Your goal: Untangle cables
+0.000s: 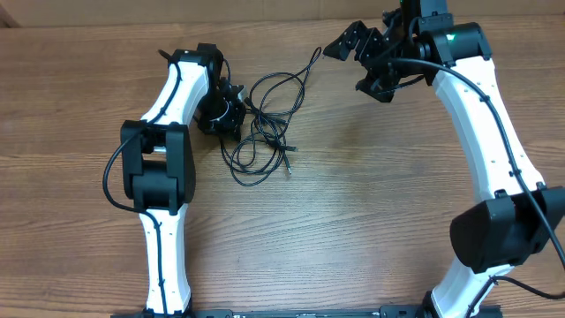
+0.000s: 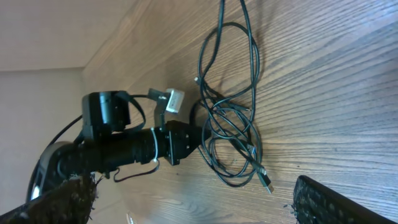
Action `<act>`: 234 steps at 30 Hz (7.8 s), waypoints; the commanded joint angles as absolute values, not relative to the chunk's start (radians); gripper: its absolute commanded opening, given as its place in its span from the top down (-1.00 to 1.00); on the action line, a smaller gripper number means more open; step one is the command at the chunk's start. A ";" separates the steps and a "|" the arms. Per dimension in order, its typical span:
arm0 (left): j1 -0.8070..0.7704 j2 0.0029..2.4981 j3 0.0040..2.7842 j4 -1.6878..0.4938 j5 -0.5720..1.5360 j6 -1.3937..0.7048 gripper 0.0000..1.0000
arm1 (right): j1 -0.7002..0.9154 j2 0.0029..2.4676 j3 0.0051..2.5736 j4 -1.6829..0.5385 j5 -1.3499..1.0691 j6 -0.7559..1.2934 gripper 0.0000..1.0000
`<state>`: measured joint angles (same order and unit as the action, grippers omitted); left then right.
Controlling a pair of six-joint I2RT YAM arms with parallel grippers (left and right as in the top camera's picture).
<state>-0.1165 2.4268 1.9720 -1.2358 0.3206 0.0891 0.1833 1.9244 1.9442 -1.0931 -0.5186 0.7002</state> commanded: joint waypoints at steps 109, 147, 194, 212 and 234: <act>-0.124 2.502 1.899 -1.039 0.281 0.089 -0.99 | 0.247 1.950 1.943 -1.190 -0.251 0.756 -0.99; -0.124 2.502 1.899 -1.076 0.281 0.089 -0.99 | 0.247 1.950 1.943 -1.190 -0.251 0.756 -1.00; -0.160 2.246 1.901 -1.188 0.382 0.064 0.91 | 0.175 1.953 1.868 -1.268 -0.263 0.593 -0.53; -0.254 2.247 1.901 -1.185 0.380 0.063 -0.08 | 0.239 1.954 1.378 -0.762 -0.608 0.448 -0.66; -0.257 2.247 1.900 -1.196 0.308 0.063 0.92 | 0.420 1.959 1.314 -0.514 -0.297 0.546 -0.20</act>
<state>-0.2577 2.2593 1.9041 -1.1969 0.3275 0.0586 0.3859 1.9553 1.3289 -0.5327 -0.4103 0.5461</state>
